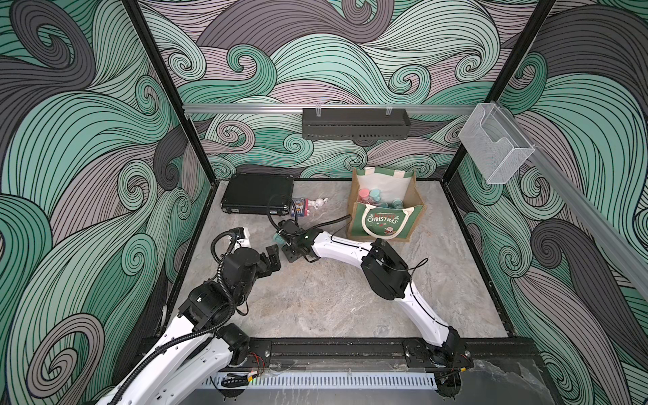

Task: Put the hourglass into the canvas bag
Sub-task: Pick up the hourglass from the center of the board.

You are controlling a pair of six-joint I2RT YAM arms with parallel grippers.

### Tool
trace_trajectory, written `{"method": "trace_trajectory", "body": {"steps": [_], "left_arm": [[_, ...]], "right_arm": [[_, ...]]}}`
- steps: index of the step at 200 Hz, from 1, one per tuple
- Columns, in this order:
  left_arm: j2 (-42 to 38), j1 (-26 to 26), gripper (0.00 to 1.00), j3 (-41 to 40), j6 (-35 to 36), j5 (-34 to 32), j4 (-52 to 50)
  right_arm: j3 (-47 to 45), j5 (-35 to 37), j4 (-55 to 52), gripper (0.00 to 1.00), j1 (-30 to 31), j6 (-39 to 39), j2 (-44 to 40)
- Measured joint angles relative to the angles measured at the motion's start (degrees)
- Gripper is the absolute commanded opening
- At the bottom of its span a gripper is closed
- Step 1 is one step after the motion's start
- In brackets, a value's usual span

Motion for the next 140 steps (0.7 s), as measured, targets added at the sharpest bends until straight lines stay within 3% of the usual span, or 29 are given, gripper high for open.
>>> {"method": "trace_trajectory", "body": {"steps": [48,140], "left_arm": [[0.0,0.0,0.99,1.2,0.8,0.0,-0.1],[0.8,0.0,0.99,7.1,3.7,1.6,0.7]], "right_arm": [[-5.4,-2.0,1.0,0.29,-0.5,0.0,-6.3],[-16.9,-3.0,2.0,0.24,-7.0,1.7,-33.6]]}}
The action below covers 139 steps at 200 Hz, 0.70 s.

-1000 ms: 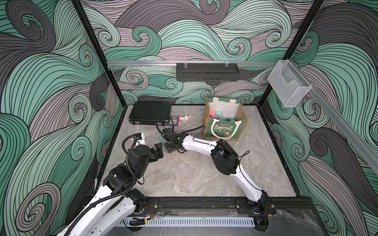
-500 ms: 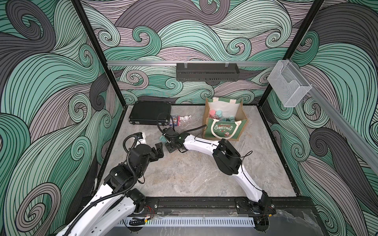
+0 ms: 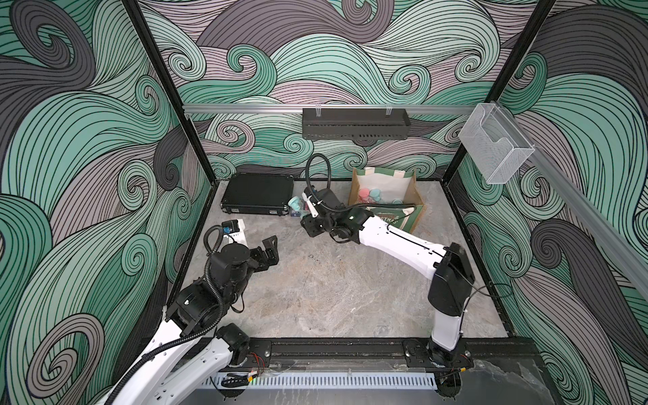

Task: Put the hourglass into the canvas bag
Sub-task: Pick up the hourglass from the center of the board, then place the hourglass in the canvas bag.

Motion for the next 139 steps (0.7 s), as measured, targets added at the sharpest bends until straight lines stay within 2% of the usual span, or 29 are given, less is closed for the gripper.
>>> {"method": "trace_trajectory", "body": {"steps": [40,83,139], "left_arm": [[5.0,0.0,0.99,1.3,1.3,3.7,2.5],[11.6,0.0,0.99,2.6,2.2,9.3,5.3],[16.9,0.0,0.99,3.5,2.6,15.0,8.2]], "right_arm": [[-2.8,0.0,-2.6,0.23,-5.8,0.3,-9.8],[-4.8,0.2,-7.0,0.22,-14.9,0.3,-18.1],[-8.5,-0.3,-10.9,0.21,-26.6,0.3,-20.8]]}}
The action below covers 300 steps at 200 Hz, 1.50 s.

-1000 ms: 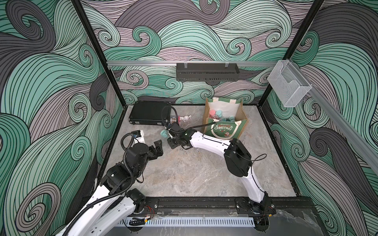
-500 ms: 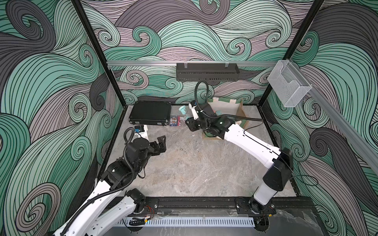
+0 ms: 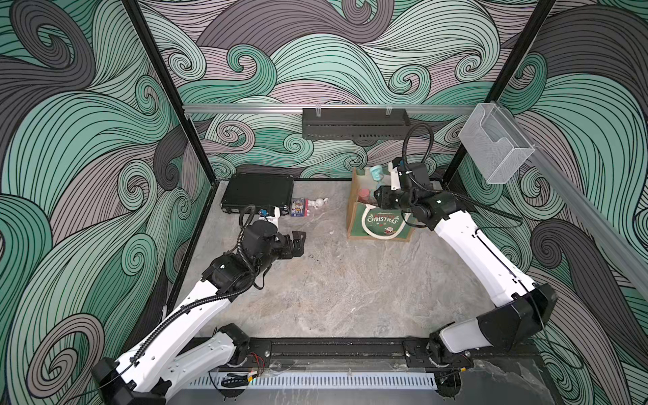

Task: Put the hourglass into the canvas bag
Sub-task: Place the hourglass in the canvas bag.

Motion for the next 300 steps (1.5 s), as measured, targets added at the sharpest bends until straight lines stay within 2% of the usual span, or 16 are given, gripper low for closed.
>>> {"method": "trace_trajectory", "body": {"steps": [28,53,104,147,195,230,300], "left_arm": [[2.1,0.0,0.98,0.3,0.1,1.8,1.5],[3.8,0.0,0.99,0.3,0.2,2.9,2.1],[5.7,0.0,0.99,0.3,0.2,3.4,3.2],[6.4,0.0,0.99,0.3,0.2,3.1,3.2],[6.4,0.0,0.99,0.3,0.2,2.3,3.2],[6.4,0.0,0.99,0.3,0.2,1.6,3.2],[6.4,0.2,0.99,1.0,1.6,0.1,2.6]], "right_arm": [[0.0,-1.5,-0.8,0.21,-4.3,0.0,2.7],[2.4,-3.0,-1.4,0.21,-6.7,0.0,8.9],[8.2,-4.5,-2.5,0.23,-8.3,0.2,21.1],[8.4,-4.5,-1.9,0.29,-8.8,0.4,25.4],[7.2,-3.9,0.3,0.48,-8.9,0.7,25.4],[6.9,-3.8,0.3,0.59,-8.9,1.2,23.7],[6.4,-4.0,0.6,0.83,-9.2,1.5,10.5]]}}
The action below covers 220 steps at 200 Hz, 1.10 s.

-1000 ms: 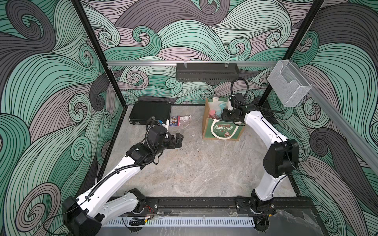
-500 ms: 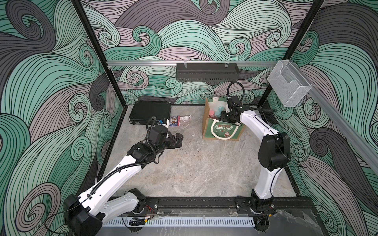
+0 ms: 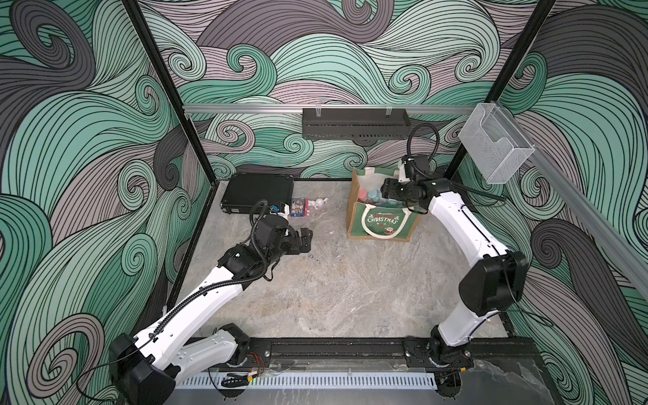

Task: Put the hourglass into the canvas bag
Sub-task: Place the hourglass in the canvas bag, then reset both arms

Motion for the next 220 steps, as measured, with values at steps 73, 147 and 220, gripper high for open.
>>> {"method": "trace_trajectory", "body": {"steps": [73,147,220], "left_arm": [[3.1,3.7,0.99,6.9,5.6,-13.1,-0.7],[14.6,15.9,0.96,2.4,5.7,-28.7,6.6],[20.5,32.8,0.89,-13.3,12.4,-27.8,21.3]], "right_arm": [[-15.0,9.5,4.3,1.00,-5.2,2.0,-24.4],[-47.6,23.8,20.5,0.99,-15.2,8.4,-30.0],[-61.6,20.7,49.8,1.00,-15.7,-1.0,-12.0]]}}
